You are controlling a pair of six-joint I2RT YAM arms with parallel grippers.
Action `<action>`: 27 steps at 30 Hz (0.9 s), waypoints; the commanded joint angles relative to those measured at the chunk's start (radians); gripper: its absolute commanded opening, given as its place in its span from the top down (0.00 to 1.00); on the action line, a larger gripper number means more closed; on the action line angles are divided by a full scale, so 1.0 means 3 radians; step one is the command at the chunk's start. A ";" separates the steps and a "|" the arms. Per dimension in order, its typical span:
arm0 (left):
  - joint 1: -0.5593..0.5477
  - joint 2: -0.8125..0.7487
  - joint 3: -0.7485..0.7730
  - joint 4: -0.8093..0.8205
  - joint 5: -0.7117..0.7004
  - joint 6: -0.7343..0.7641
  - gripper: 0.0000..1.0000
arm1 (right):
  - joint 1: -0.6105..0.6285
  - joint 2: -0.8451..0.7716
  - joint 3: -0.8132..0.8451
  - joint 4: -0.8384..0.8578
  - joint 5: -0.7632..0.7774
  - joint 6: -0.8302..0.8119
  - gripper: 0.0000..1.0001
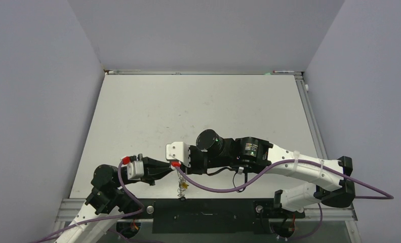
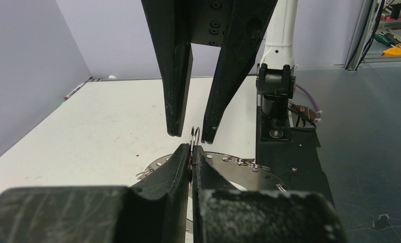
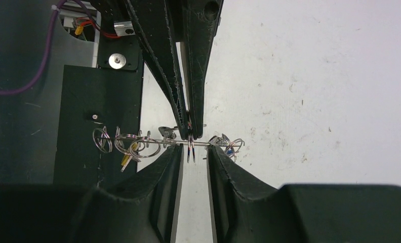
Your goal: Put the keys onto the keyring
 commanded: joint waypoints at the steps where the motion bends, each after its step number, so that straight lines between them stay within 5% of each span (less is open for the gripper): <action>1: 0.0002 -0.0002 0.0150 0.0149 -0.0032 0.0017 1.00 | 0.0024 0.0059 0.0135 0.0159 0.0032 -0.0023 0.77; 8: 0.0002 -0.0001 0.0150 0.0149 -0.0029 0.0017 1.00 | 0.0024 0.0088 0.0104 0.0199 0.0011 -0.0049 0.95; 13: 0.0002 -0.0025 0.0140 0.0157 -0.0075 0.0013 1.00 | 0.0023 0.0032 0.0015 0.0276 -0.0002 -0.0070 0.95; 17: 0.0002 -0.0112 0.0121 0.0185 -0.0146 -0.0012 0.64 | 0.0020 -0.0137 -0.0124 0.0436 0.0037 -0.0065 0.95; 19: 0.0002 -0.0159 0.0109 0.0200 -0.0181 -0.0027 0.56 | 0.0021 -0.0248 -0.0198 0.0532 0.0042 -0.0047 0.95; 27: 0.0007 -0.0176 0.0114 0.0198 -0.0179 -0.0029 0.65 | 0.0019 -0.0470 -0.0343 0.0708 -0.0003 -0.0015 0.95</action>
